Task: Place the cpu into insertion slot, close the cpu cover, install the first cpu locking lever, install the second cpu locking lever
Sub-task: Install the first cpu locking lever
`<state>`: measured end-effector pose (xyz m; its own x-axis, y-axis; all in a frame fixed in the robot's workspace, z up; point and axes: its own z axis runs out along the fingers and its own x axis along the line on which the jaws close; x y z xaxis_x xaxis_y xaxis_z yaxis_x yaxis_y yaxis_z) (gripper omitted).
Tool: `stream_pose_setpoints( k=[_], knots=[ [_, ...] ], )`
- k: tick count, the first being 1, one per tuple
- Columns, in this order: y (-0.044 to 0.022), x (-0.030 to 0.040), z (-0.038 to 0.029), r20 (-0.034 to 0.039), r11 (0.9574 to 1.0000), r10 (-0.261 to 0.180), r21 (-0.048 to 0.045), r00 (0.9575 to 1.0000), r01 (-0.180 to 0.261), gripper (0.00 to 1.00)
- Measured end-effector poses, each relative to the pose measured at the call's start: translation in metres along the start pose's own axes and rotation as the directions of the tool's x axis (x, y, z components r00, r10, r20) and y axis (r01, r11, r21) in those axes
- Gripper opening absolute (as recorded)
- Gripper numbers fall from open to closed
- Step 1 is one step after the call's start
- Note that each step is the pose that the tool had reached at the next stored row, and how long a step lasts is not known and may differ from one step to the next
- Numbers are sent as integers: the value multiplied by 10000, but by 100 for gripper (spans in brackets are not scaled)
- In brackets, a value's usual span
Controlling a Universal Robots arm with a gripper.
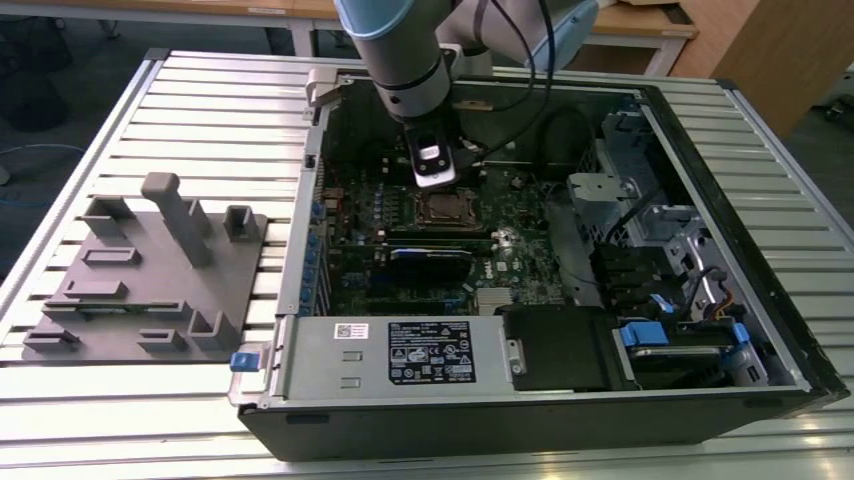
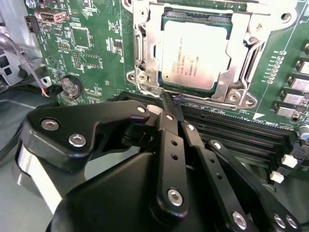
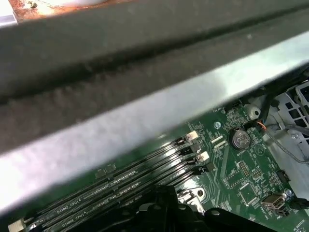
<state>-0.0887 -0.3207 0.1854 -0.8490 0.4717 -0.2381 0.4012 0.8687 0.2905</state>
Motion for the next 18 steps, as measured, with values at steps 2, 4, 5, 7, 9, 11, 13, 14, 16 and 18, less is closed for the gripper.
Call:
stream_pose_setpoints(
  k=[2,4,5,7,9,11,13,14,16,18],
  knots=[
    [-2,-5,6,6,10000,-1,-2,10000,1,10],
    [0,-11,7,0,10000,-1,0,10000,1,10],
    [1,-14,8,0,10000,0,1,10000,0,10],
    [5,-21,11,1,10000,0,1,10000,0,10],
    [6,-22,11,-3,10000,2,4,10000,-2,10],
    [9,-25,6,-15,10000,3,9,10000,-3,10],
    [12,-30,0,-31,10000,8,8,10000,-8,10],
    [14,-32,-4,-38,10000,9,12,10000,-9,10],
    [17,-37,-11,-59,10000,15,14,10000,-15,10],
    [19,-41,-10,-83,10000,26,0,10000,-26,10]
  ],
)
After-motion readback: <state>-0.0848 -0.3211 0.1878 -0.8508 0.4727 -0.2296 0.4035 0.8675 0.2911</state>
